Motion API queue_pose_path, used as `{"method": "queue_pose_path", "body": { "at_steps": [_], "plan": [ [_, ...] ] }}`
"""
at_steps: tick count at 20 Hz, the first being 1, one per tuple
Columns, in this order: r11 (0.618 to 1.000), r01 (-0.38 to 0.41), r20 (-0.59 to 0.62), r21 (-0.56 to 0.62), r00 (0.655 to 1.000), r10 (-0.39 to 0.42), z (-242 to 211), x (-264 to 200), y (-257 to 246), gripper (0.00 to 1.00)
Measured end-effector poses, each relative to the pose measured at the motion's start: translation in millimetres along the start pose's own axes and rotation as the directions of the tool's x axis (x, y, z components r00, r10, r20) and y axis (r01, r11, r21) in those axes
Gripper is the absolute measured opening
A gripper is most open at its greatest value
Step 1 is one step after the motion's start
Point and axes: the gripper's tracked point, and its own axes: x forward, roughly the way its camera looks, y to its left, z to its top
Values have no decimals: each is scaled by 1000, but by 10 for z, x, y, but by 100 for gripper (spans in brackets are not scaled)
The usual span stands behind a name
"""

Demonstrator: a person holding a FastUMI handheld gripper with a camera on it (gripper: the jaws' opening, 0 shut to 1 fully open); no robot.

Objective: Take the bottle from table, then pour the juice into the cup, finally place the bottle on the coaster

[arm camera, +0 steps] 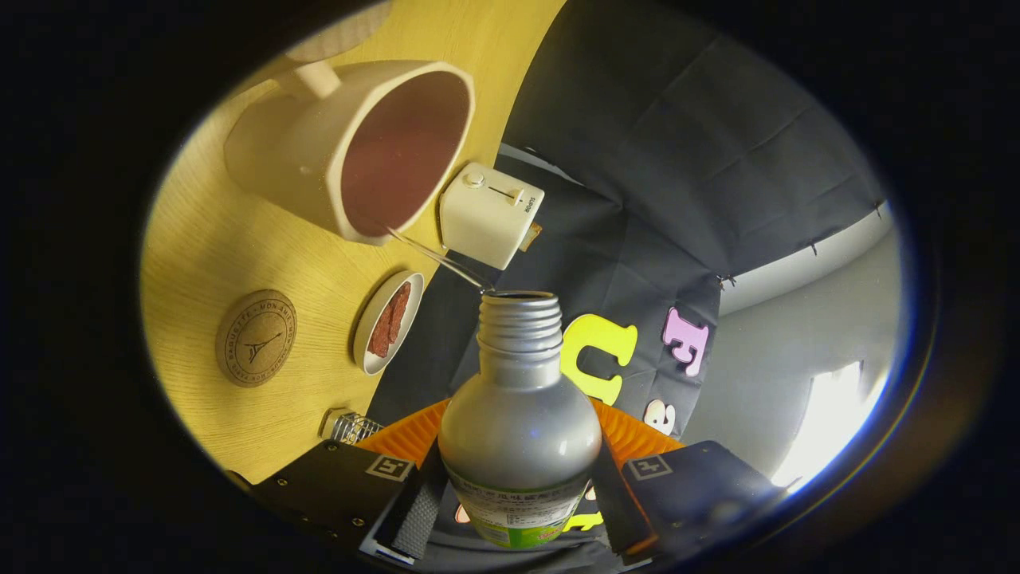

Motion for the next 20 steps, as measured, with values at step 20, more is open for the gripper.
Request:
{"method": "queue_pose_path", "body": {
  "at_steps": [20],
  "plan": [
    [999,-11,66,-44,998,14,367,-58,66,82]
  ]
}}
